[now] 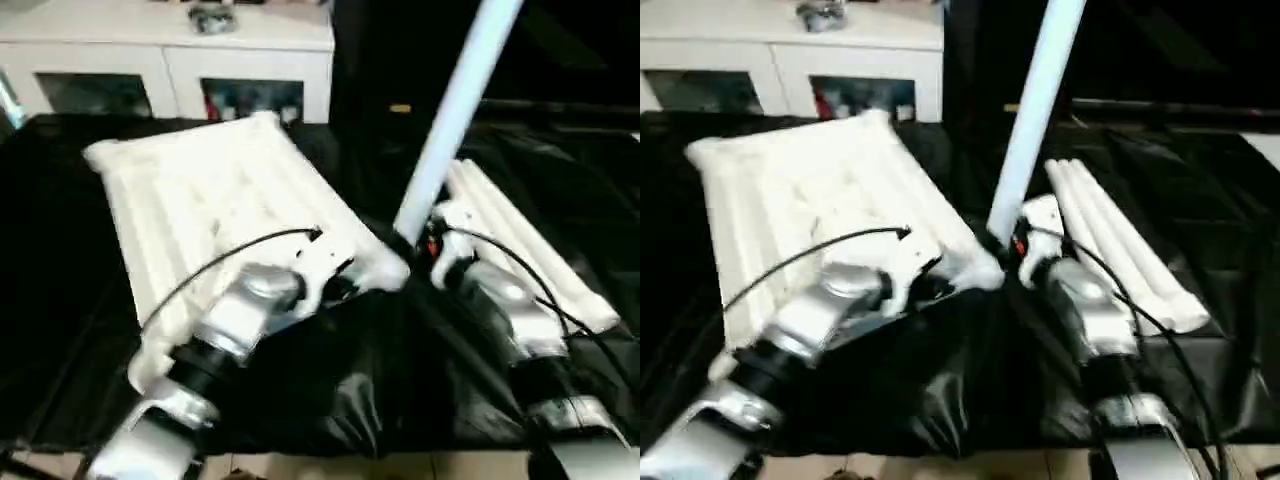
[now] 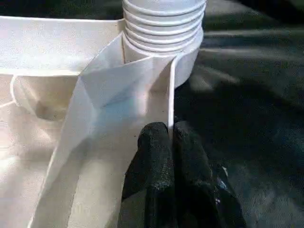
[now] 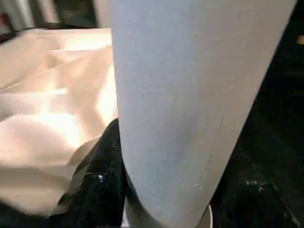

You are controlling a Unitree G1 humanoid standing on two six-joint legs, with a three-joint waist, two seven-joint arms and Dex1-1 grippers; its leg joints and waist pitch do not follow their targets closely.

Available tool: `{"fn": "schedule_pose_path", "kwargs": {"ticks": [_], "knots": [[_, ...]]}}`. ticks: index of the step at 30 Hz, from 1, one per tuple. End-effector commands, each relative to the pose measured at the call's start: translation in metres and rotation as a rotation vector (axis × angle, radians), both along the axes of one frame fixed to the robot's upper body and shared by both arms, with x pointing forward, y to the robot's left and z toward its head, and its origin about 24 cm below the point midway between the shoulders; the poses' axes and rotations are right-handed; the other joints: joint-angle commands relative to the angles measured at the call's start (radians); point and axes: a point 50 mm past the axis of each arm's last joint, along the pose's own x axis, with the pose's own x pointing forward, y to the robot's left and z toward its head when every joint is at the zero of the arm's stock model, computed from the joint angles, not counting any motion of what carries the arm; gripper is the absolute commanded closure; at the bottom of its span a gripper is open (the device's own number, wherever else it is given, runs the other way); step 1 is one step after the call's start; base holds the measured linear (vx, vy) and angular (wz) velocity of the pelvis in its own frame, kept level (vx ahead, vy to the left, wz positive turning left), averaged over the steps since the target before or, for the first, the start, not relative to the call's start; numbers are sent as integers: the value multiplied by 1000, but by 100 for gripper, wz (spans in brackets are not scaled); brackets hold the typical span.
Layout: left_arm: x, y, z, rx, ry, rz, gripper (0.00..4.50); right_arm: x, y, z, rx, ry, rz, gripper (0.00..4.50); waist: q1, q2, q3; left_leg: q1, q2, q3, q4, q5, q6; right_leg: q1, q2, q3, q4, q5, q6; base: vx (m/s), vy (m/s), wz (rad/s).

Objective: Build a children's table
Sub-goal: Insert table leg to table base

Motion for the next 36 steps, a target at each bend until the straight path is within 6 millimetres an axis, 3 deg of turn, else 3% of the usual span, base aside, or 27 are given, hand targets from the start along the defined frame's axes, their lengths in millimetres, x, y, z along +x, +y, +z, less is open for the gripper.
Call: {"fn": "schedule_pose_path", "kwargs": {"ticks": [1,4,9,11,18,20,22,23,25,29,32,33,34,36], "knots": [[8,-8,33,-92,-136,19,450,-25,-4,-60,-62,279,-44,262,4,-4,-47,18,60,-45,-99,-439,-53,13,-55,19,-91,-402,-196,0,0,0],[7,-14,33,-92,-153,-12,450,-24,7,-61,-53,294,-5,262,7,-5,-49,20,61,-40,-98,-416,-34,10,-53,21,-89,-356,-206,0,0,0],[3,-15,33,-75,-135,-40,450,-22,13,-62,-57,298,40,262,4,-5,-49,12,61,-41,-101,-405,-31,15,-53,20,-85,-342,-204,0,0,0],[3,-15,33,-72,-133,-44,450,-22,14,-62,-60,298,46,262,6,-4,-49,17,62,-39,-99,-414,-32,9,-52,22,-87,-344,-205,0,0,0],[0,-14,32,-63,-126,-77,450,-19,12,-62,-111,287,63,262,3,-4,-46,19,61,-42,-101,-463,-44,3,-52,21,-92,-397,-192,0,0,0],[0,-14,32,-62,-125,-84,450,-18,12,-60,-111,280,67,206,4,-5,-47,21,62,-42,-101,-468,-43,0,-52,22,-93,-401,-187,0,0,0],[-1,-14,32,-60,-126,-96,450,-17,12,-58,-110,266,76,186,4,-5,-46,20,62,-41,-101,-465,-42,0,-51,22,-93,-397,-189,0,0,0],[-1,-14,32,-58,-129,-103,450,-16,12,-54,-101,250,81,175,9,-3,-50,27,63,-37,-99,-455,-39,-4,-52,25,-95,-370,-199,0,0,0],[-2,-13,32,-56,-134,-117,450,-13,13,-48,-80,219,85,153,11,-2,-51,20,64,-35,-100,-405,-29,4,-49,26,-85,-286,-219,0,0,0],[-4,-13,33,-66,-144,-167,450,-10,12,-36,-58,160,100,129,18,1,-55,20,63,-28,-94,-341,-9,10,-48,27,-78,-193,-242,0,0,0],[-7,-12,32,-64,-134,-196,450,-11,11,-28,-50,122,134,106,25,1,-58,19,63,-24,-88,-267,21,18,-47,26,-68,-99,-266,0,0,0],[-8,-10,31,-60,-136,-215,450,-13,9,-24,-54,103,166,102,30,5,-62,18,63,-23,-83,-220,38,21,-48,26,-61,-46,-283,0,0,0],[-8,-9,31,-58,-136,-222,450,-15,8,-23,-56,96,180,92,36,2,-64,15,62,-21,-77,-165,59,26,-47,25,-53,21,-289,0,0,0],[-9,-8,31,-58,-138,-238,450,-17,6,-20,-60,86,198,64,40,4,-65,14,62,-21,-74,-113,85,28,-46,22,-45,79,-304,0,0,0]]}}
